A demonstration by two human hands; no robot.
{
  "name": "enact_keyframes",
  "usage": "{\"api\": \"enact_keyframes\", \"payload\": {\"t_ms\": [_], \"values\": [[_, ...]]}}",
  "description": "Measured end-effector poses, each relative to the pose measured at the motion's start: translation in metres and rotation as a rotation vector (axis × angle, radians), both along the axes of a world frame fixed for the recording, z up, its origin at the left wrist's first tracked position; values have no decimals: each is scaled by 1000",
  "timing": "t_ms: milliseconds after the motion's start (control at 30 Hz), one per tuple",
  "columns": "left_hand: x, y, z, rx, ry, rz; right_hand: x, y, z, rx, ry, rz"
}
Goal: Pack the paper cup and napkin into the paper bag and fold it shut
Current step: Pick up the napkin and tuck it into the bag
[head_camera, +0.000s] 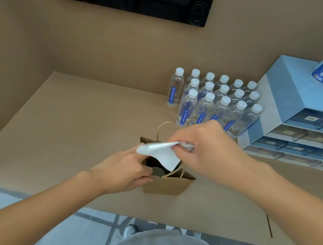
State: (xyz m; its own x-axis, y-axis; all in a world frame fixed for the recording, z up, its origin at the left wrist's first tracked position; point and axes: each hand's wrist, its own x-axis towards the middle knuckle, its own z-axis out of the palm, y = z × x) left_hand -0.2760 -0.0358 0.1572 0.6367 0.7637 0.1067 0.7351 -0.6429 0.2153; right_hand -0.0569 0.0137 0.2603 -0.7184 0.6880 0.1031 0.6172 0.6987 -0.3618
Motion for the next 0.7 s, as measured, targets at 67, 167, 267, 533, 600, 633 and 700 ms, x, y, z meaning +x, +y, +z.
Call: {"api": "enact_keyframes", "payload": {"t_ms": [67, 167, 267, 533, 600, 633, 700], "values": [[1, 0, 0, -11, 16, 2, 2, 2, 3, -68, 19, -59], [4, 2, -2, -88, 63, 2, -10, 10, -9, -145, -210, -65], [10, 2, -3, -88, 121, 2, -30, 22, -28, -165, -507, -59], [14, -4, -4, -30, 35, -35, -79, 38, -93, -7, -979, -56], [13, -6, -4, -34, -6, -11, -81, 42, -115, -93, -1134, -133], [13, -6, -3, -36, -25, -5, -83, 44, -124, -148, -1192, -165], [15, -7, -4, -24, -55, -1, -86, 47, -139, -277, -1229, -209]]}}
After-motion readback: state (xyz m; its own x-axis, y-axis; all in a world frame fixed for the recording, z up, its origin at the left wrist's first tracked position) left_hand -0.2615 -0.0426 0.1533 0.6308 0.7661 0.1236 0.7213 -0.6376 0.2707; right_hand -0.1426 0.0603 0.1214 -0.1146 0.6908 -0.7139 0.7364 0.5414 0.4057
